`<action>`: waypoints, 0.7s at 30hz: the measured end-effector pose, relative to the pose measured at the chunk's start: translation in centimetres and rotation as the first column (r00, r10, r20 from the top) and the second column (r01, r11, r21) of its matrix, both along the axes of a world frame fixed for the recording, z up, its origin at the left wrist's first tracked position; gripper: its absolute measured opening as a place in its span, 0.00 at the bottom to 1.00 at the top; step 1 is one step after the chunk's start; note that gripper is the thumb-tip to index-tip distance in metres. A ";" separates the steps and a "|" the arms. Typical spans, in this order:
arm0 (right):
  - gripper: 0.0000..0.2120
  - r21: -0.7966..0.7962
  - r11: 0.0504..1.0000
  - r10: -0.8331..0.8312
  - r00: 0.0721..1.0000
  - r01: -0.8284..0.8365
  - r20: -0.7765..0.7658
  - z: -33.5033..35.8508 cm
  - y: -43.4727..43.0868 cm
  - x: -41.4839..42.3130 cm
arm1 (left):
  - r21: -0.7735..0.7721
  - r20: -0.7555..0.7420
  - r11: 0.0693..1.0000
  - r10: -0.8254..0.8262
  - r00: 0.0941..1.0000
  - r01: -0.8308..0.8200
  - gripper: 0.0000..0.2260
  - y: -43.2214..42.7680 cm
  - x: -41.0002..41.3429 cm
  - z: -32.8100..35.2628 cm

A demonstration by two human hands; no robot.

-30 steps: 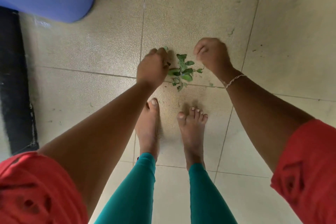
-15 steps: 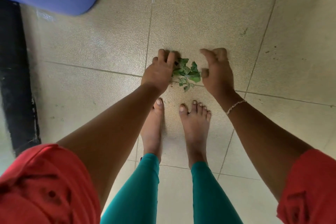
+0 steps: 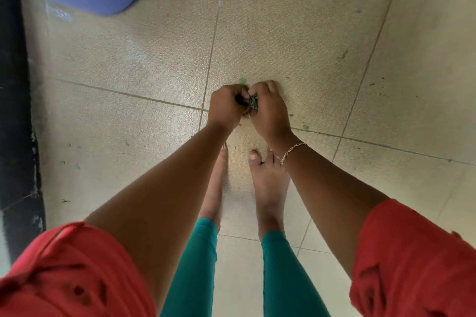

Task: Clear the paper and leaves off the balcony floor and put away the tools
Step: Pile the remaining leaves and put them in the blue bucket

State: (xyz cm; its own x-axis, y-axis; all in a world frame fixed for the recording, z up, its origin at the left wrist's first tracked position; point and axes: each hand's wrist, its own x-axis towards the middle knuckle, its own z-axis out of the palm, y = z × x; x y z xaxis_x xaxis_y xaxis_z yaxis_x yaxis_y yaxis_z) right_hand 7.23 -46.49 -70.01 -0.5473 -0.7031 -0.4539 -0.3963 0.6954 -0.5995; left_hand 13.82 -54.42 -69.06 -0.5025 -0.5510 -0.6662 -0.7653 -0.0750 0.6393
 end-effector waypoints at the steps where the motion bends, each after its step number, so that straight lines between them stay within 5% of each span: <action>1: 0.13 -0.016 1.000 -0.007 1.000 0.007 0.013 0.5 0.0 -0.3 | 0.064 -0.034 0.997 0.048 0.998 -0.046 0.13 -0.3 0.1 0.6; 12: 0.11 -0.141 0.990 0.027 0.999 -0.023 0.027 13.1 -4.3 -3.1 | 0.231 -0.280 0.956 0.242 0.929 -0.180 0.14 -4.6 0.5 11.8; 21: 0.10 -0.461 0.866 0.165 0.981 -0.191 -0.097 27.1 -19.7 -3.2 | -0.069 -0.580 0.923 0.271 0.768 -0.378 0.09 -17.6 2.0 26.0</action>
